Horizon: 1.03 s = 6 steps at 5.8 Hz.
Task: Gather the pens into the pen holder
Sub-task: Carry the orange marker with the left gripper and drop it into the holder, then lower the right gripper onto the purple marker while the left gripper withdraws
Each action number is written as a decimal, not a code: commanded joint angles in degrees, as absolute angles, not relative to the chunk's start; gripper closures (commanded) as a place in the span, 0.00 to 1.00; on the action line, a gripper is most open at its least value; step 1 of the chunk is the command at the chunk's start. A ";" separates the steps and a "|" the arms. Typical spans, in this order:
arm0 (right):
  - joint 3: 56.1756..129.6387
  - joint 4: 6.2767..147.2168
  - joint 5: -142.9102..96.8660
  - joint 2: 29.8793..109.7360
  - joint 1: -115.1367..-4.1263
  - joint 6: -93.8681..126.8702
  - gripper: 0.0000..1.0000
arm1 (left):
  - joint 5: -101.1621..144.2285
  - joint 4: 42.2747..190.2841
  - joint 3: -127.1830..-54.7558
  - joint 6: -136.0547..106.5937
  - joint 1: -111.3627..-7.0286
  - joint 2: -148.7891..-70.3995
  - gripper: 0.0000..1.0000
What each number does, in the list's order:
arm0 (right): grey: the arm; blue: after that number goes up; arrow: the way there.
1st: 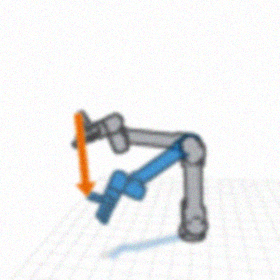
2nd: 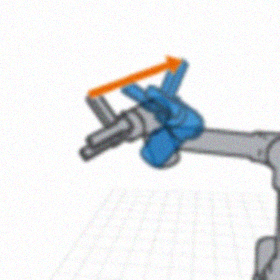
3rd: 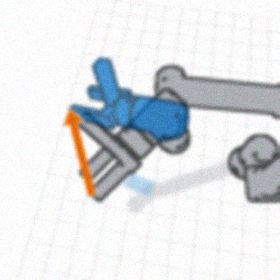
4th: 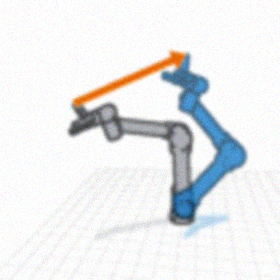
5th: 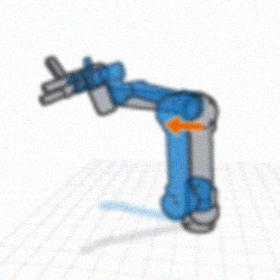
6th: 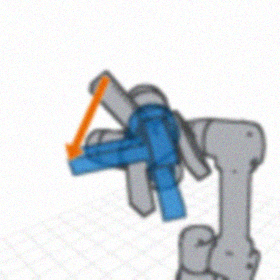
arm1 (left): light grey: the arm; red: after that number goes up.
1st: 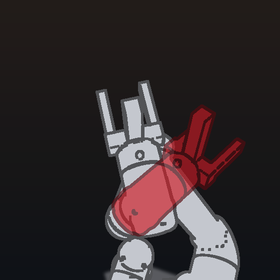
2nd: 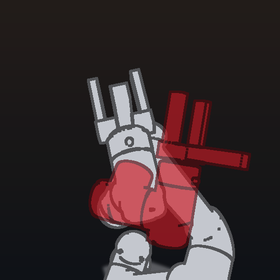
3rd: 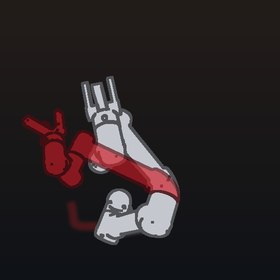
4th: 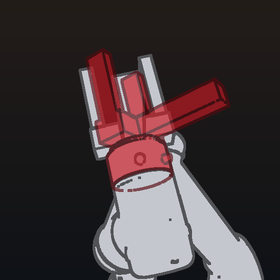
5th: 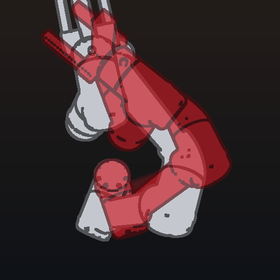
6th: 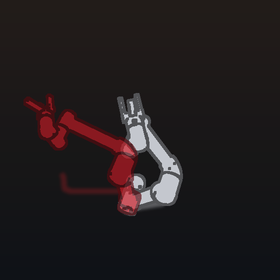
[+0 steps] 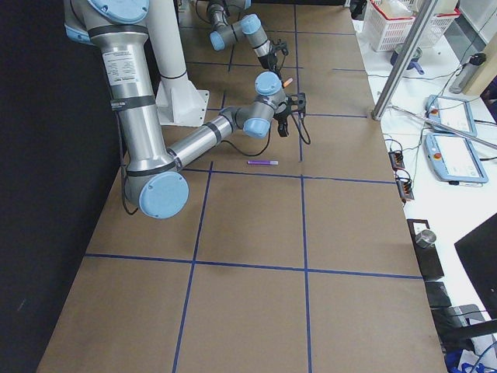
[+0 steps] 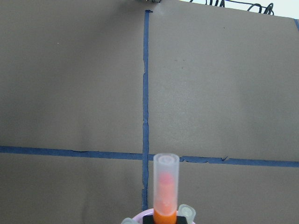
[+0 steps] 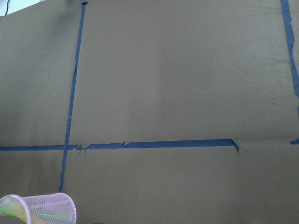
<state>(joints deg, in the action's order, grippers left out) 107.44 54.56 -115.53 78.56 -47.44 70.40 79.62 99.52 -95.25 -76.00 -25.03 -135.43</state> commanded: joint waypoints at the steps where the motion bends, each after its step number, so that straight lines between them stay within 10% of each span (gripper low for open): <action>1: 108.63 54.75 -115.30 81.47 -47.46 70.58 0.00 | 79.19 101.69 -93.95 -76.38 -24.96 -135.35 0.68; 2: 108.46 55.45 -117.05 81.13 -47.37 70.58 0.00 | 79.28 101.78 -94.04 -76.12 -25.05 -135.35 0.22; 3: 108.54 57.11 -117.07 81.12 -47.29 70.75 0.00 | 79.28 102.30 -94.48 -76.03 -25.14 -135.26 0.07; 6: 107.93 64.81 -118.48 80.61 -46.76 70.84 0.00 | 79.63 102.48 -102.54 -76.38 -27.06 -132.11 0.07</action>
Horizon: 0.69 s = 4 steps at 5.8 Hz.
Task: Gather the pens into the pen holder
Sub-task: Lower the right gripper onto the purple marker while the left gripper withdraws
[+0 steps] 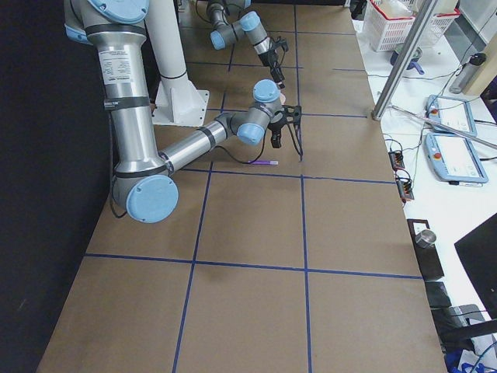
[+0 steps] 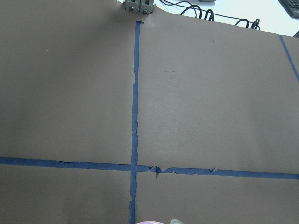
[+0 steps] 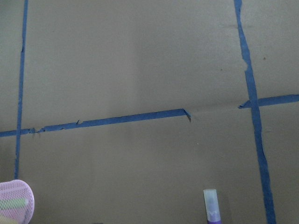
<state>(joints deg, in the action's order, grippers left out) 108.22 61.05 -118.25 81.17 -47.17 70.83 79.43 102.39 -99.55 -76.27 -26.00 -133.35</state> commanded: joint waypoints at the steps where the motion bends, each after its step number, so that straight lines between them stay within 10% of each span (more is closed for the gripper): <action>1: 106.62 69.30 -118.56 79.12 -44.67 70.84 0.01 | 79.89 102.48 -103.87 -76.55 -28.29 -131.40 0.07; 4: 96.62 74.67 -119.26 73.50 -40.18 69.44 0.15 | 88.41 102.57 -104.41 -76.29 -33.13 -129.13 0.07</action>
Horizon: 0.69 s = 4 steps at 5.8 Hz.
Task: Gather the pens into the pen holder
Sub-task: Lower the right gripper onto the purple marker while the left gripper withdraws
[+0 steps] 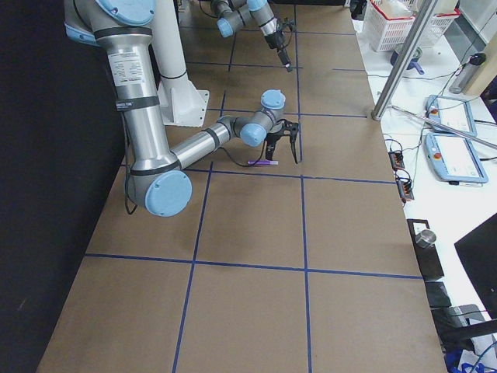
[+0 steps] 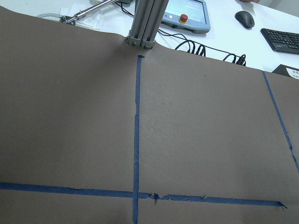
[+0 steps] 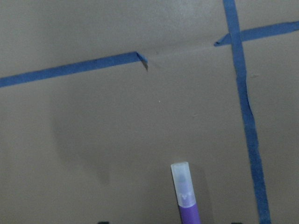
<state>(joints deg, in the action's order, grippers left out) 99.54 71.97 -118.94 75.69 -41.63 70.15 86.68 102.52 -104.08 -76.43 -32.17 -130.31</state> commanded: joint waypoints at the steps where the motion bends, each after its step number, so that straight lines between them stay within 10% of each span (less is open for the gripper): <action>1: 96.68 79.49 -119.88 72.26 -39.82 66.74 0.25 | 88.42 102.48 -104.50 -76.29 -33.13 -129.11 0.07; 4: 95.90 84.11 -122.43 72.33 -41.57 57.22 0.41 | 88.42 102.57 -104.41 -76.38 -33.05 -128.59 0.05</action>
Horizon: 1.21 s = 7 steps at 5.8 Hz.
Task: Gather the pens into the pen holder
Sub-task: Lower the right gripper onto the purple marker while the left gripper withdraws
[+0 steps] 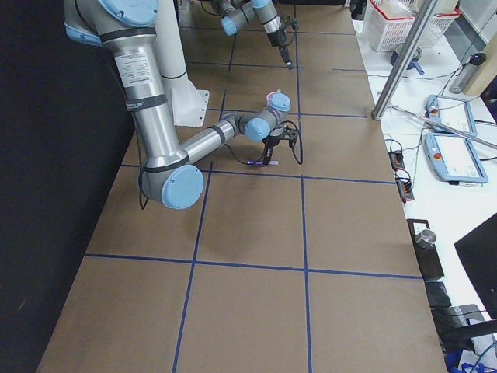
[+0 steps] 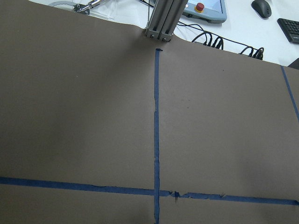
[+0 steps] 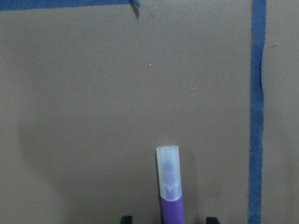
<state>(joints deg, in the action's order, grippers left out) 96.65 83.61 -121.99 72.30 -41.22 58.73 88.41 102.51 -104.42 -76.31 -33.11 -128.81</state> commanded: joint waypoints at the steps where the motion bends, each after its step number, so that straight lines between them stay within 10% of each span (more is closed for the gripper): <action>1: 94.41 84.20 -122.95 72.16 -42.27 51.91 0.42 | 88.42 102.57 -104.41 -76.38 -32.96 -127.80 0.04; 7: 91.23 87.01 -124.80 68.64 -42.71 50.80 0.49 | 88.42 102.57 -104.50 -76.20 -32.96 -127.79 0.04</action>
